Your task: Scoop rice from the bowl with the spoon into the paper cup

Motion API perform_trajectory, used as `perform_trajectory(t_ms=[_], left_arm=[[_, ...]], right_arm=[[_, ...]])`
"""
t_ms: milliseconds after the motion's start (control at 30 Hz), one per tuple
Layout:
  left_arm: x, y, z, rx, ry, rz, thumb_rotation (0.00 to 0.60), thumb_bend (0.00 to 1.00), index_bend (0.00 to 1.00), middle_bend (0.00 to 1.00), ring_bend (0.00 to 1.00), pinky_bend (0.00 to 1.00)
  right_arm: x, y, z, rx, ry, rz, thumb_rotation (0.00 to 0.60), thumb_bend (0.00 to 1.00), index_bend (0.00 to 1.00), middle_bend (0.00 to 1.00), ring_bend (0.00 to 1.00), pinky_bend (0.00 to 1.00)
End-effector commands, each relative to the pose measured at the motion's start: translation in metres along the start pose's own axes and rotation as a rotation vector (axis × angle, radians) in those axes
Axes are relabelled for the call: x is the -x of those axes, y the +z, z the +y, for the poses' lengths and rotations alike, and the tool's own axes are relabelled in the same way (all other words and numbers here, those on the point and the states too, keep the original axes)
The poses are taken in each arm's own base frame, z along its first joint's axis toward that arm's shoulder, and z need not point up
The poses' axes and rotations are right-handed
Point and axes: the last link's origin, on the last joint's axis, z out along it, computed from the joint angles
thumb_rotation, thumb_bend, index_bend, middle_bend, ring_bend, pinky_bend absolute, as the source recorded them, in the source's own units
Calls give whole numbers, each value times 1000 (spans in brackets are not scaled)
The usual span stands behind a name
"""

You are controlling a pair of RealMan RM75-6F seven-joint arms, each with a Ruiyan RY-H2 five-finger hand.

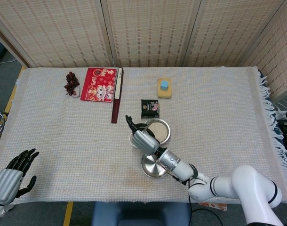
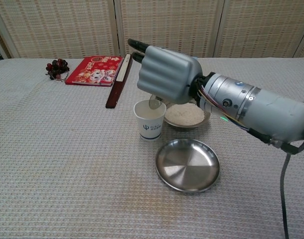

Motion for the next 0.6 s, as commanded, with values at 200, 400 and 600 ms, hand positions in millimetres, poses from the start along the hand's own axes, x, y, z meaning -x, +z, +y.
perform_trajectory(t_ms=[200,400,600], left_arm=[[0,0,0,1,1,3,600,484,0,0,0,154],[0,-1,1,1,2,3,600,486,0,0,0,154],[1,-1,2,3,6,1,600,486,0,0,0,154]], right_arm=[[2,-6,14,93,159,-18,600,339,919,568,139,0],[4,-28,35,238,699,-95,600,337,911,567,139,0],[14,-65,48,238,1059,-158,600,334,903,567,139,0]])
